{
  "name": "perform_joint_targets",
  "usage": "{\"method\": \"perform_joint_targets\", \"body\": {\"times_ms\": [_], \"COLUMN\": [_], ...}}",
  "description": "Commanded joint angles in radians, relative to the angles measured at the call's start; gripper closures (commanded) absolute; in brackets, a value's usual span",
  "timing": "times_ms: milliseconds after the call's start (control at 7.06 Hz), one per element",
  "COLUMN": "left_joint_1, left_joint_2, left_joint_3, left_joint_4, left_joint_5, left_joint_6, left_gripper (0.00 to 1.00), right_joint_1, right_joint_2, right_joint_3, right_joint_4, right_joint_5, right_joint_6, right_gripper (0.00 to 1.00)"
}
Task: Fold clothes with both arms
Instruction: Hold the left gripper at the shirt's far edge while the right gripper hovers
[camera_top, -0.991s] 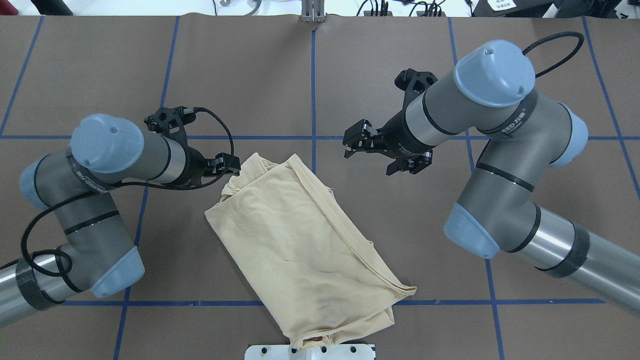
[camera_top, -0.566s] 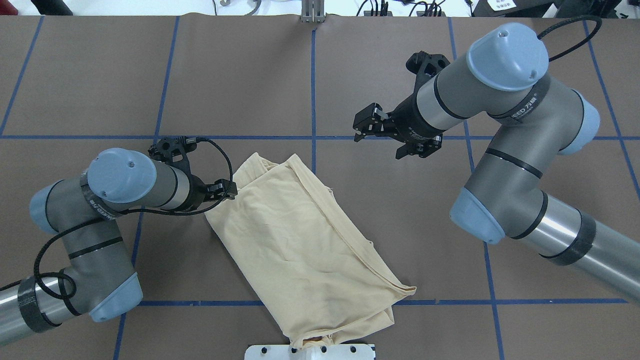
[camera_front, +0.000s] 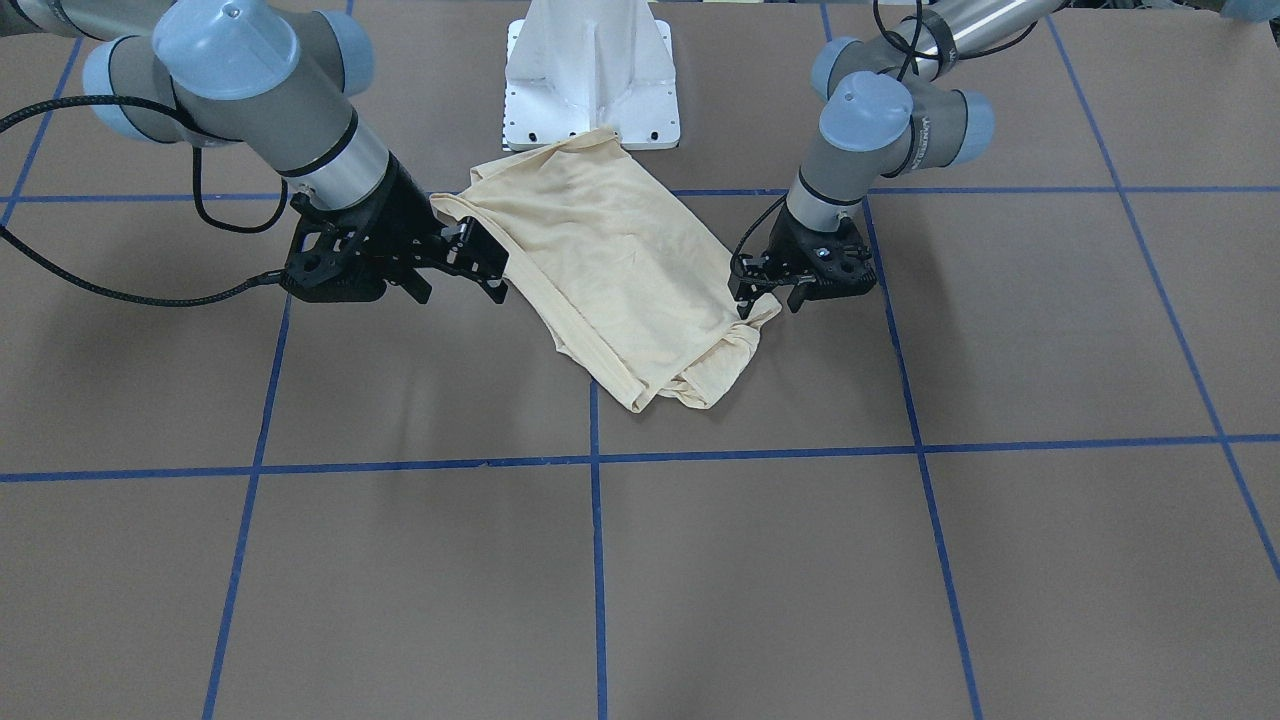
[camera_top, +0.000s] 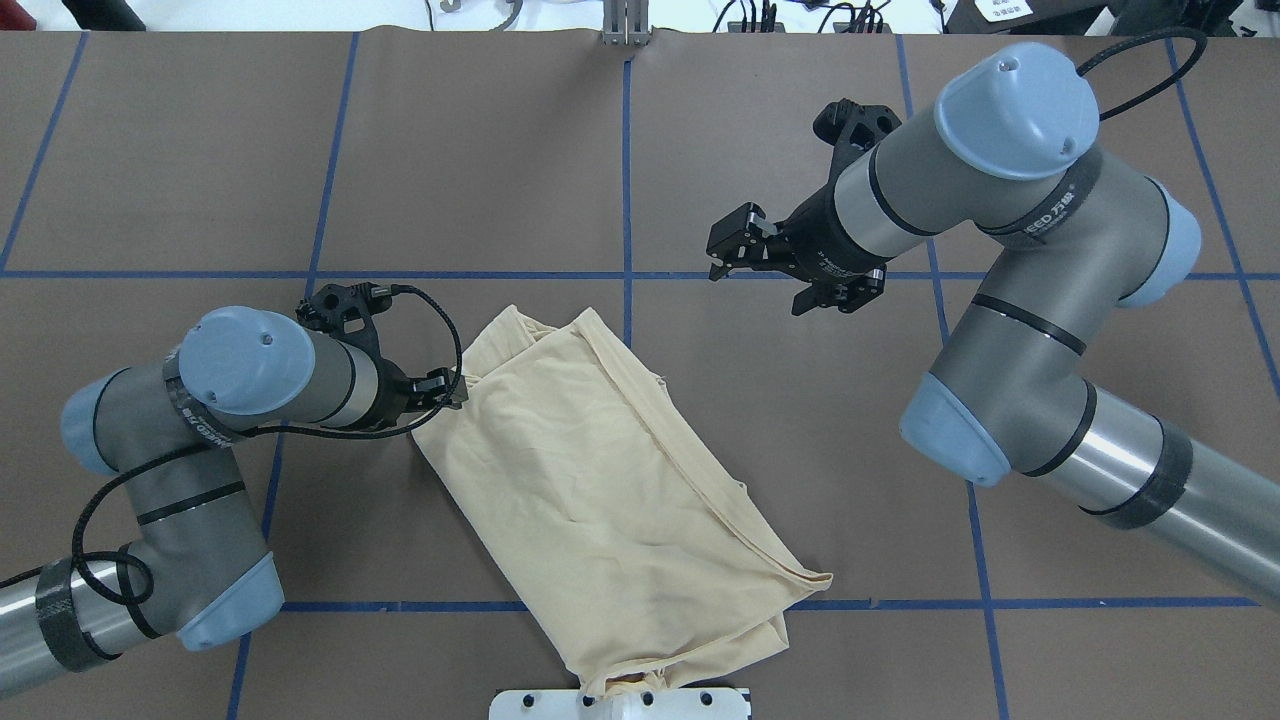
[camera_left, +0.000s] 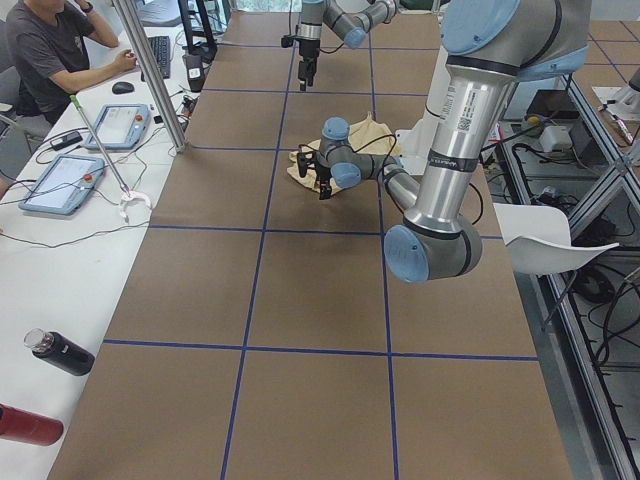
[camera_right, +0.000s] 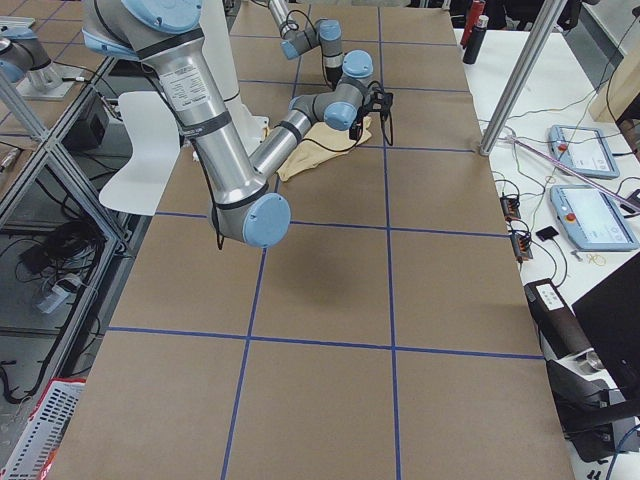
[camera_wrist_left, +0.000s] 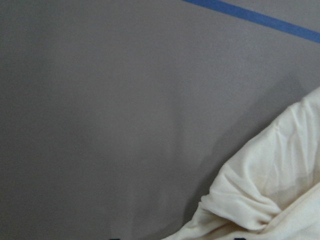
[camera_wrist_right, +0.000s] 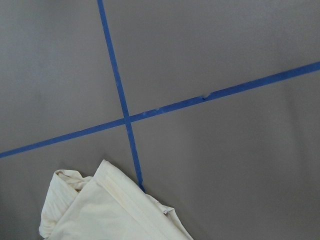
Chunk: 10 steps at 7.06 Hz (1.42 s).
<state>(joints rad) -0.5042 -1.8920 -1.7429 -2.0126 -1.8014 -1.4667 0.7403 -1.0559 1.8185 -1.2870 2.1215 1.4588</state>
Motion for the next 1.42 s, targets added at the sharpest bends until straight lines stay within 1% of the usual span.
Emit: {"method": "perform_joint_targets", "body": {"times_ms": [0,566,849,991,1132,1274], "left_joint_1": [0.007,0.010,0.010,0.016,0.016,0.016], "left_joint_2": [0.001,-0.002,-0.001,-0.001,-0.001,-0.001], "left_joint_3": [-0.001,-0.003,-0.003,-0.003,-0.003,-0.003], "left_joint_4": [0.000,0.000,0.000,0.000,0.000,0.000], "left_joint_5": [0.000,0.000,0.000,0.002,0.007,0.007], "left_joint_6": [-0.001,-0.001,-0.001,-0.001,-0.001,-0.001], "left_gripper": [0.30,0.31,0.51,0.57,0.66,0.84], "right_joint_1": [0.002,0.004,0.007,0.010,0.011,0.013], "right_joint_2": [0.001,0.000,0.001,0.001,0.001,0.001], "right_joint_3": [-0.004,-0.014,-0.015,-0.015,-0.015,-0.019], "right_joint_4": [-0.002,0.000,-0.002,-0.002,-0.002,-0.002], "right_joint_5": [-0.005,-0.005,-0.005,-0.005,-0.005,-0.005], "right_joint_6": [0.000,0.002,0.005,0.005,0.005,0.005], "right_gripper": [0.00,0.00,0.00,0.00,0.00,0.00]}}
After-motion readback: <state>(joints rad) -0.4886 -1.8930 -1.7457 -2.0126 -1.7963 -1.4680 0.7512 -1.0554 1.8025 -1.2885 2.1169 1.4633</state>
